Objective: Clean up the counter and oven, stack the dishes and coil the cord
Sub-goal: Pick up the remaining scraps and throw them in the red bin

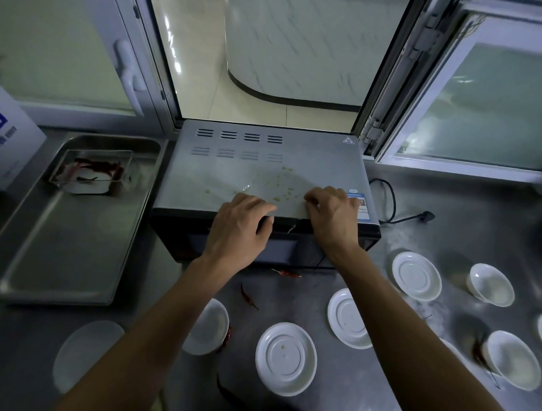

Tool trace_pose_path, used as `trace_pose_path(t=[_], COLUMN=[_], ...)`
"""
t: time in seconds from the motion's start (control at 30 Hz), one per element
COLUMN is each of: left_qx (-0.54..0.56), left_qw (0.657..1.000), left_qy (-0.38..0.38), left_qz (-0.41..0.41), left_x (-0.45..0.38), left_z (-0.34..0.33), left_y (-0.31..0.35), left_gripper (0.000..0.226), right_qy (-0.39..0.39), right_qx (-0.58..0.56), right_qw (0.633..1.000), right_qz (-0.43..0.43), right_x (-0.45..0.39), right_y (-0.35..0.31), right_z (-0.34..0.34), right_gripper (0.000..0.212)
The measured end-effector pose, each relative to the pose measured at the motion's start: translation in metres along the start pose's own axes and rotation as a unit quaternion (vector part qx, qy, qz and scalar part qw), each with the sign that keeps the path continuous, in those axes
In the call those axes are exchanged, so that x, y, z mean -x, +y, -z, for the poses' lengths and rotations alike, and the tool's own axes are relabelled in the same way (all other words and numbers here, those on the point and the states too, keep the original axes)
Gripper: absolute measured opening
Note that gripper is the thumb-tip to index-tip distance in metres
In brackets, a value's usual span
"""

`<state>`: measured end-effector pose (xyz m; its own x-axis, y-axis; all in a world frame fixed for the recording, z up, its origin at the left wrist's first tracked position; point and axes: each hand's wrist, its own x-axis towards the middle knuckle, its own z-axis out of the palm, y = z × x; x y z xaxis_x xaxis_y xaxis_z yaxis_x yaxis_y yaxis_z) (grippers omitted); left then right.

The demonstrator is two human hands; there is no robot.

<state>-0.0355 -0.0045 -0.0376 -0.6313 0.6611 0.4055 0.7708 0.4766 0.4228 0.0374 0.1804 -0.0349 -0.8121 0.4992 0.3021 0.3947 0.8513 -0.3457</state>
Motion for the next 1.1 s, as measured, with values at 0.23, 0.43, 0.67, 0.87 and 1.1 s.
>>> trace_pose_path(t=[0.23, 0.43, 0.67, 0.87, 1.1], left_qx=[-0.022, -0.091, -0.149, -0.15, -0.162], left_qw=[1.0, 0.994, 0.981, 0.98, 0.975], left_qy=[0.019, 0.015, -0.013, -0.023, -0.033], left_qz=[0.01, 0.059, 0.126, 0.128, 0.145], left_x=[-0.001, -0.015, -0.036, -0.038, -0.043], left_z=[0.006, 0.015, 0.02, 0.014, 0.015], left_y=[-0.01, -0.019, -0.027, -0.026, -0.03], left_gripper=[0.023, 0.027, 0.022, 0.018, 0.02], right_qy=[-0.002, -0.02, -0.032, -0.018, -0.022], right_qx=[-0.023, 0.014, 0.026, 0.03, 0.068], right_qw=[1.0, 0.999, 0.997, 0.998, 0.997], right_qz=[-0.004, -0.033, -0.058, -0.047, -0.028], right_x=[0.005, 0.013, 0.01, 0.01, 0.011], right_y=[0.003, 0.002, -0.002, -0.003, -0.006], right_z=[0.001, 0.003, 0.005, 0.004, 0.0], right_gripper=[0.017, 0.021, 0.025, 0.018, 0.016])
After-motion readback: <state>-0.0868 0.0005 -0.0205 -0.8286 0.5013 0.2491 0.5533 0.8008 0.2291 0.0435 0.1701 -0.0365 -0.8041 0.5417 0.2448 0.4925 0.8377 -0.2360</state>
